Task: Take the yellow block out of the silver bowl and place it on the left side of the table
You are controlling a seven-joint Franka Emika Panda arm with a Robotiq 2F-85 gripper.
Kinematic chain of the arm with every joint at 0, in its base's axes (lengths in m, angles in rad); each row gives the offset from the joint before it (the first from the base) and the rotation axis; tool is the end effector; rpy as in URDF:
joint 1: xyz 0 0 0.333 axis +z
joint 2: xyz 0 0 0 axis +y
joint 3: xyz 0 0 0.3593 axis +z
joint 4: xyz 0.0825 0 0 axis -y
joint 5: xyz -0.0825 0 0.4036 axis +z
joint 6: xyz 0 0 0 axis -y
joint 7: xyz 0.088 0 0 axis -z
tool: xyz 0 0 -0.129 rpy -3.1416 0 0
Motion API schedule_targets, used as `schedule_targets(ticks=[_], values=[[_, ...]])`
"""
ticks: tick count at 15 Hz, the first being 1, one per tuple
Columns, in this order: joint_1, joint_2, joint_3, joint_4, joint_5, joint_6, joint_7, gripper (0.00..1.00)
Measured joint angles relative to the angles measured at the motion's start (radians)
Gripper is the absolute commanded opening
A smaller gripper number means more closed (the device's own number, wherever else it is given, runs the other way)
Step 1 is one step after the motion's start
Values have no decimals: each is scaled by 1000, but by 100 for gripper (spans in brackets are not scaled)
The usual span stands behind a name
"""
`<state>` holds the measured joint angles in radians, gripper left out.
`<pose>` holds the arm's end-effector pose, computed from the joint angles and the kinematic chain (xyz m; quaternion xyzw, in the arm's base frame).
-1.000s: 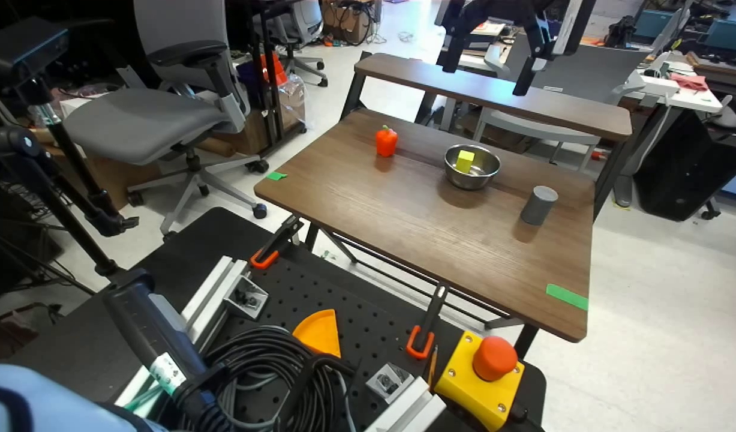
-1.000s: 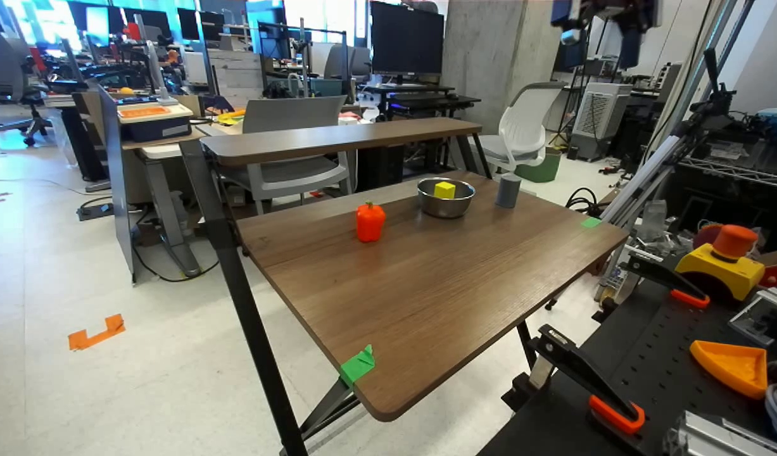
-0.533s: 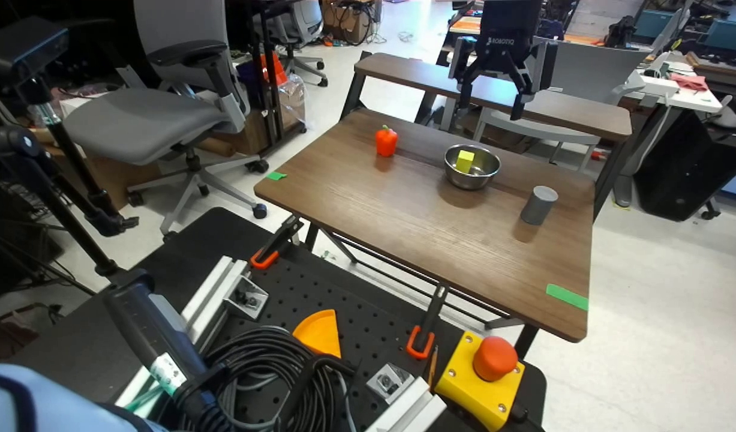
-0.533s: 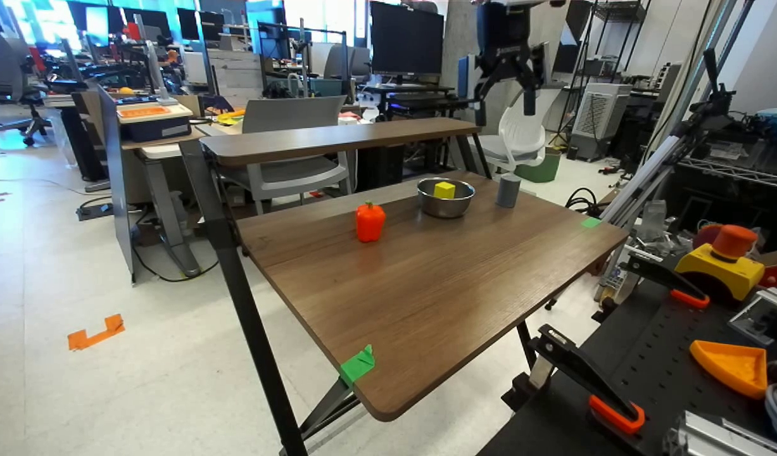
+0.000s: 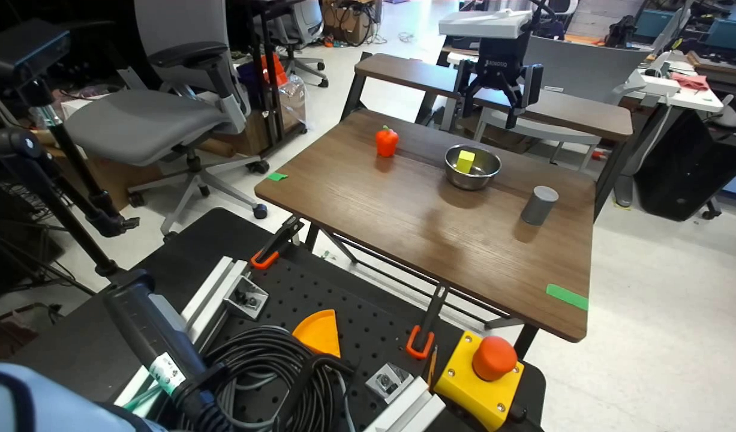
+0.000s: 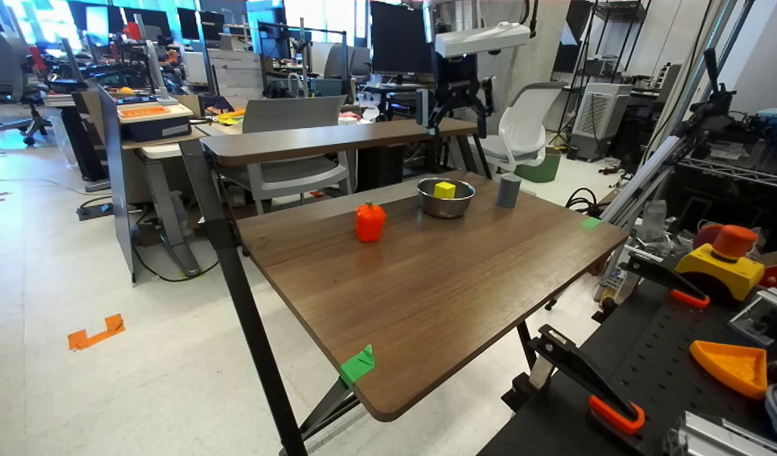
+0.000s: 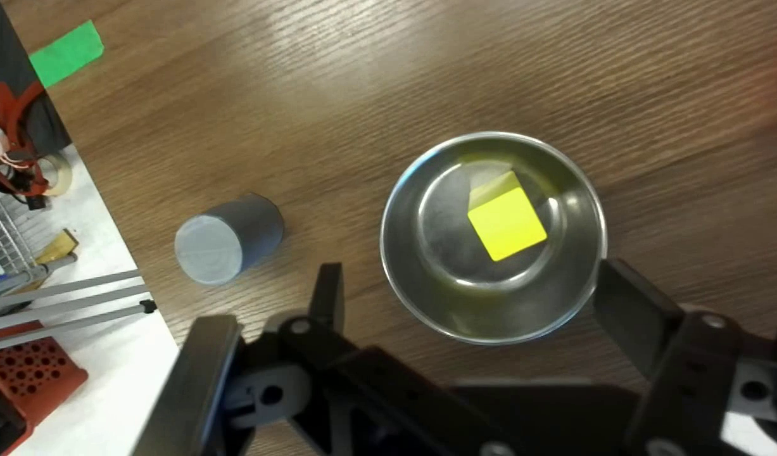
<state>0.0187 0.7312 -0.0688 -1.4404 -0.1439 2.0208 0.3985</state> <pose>0.7482 -0.0395 0.2467 0.9773 -0.1788 -0.0586 0.0973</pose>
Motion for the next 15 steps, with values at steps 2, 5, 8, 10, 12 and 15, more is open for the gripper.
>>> schedule_targets(ticks=[2, 5, 8, 10, 12, 15], values=[[5, 53, 0, 55, 8, -4, 0, 100], [19, 116, 2, 115, 23, -29, -5, 100], [25, 154, 15, 156, 58, -95, -42, 100], [25, 173, 18, 182, 78, -135, -58, 100], [21, 192, 18, 211, 96, -166, -61, 100], [5, 225, 16, 265, 118, -206, -61, 100]])
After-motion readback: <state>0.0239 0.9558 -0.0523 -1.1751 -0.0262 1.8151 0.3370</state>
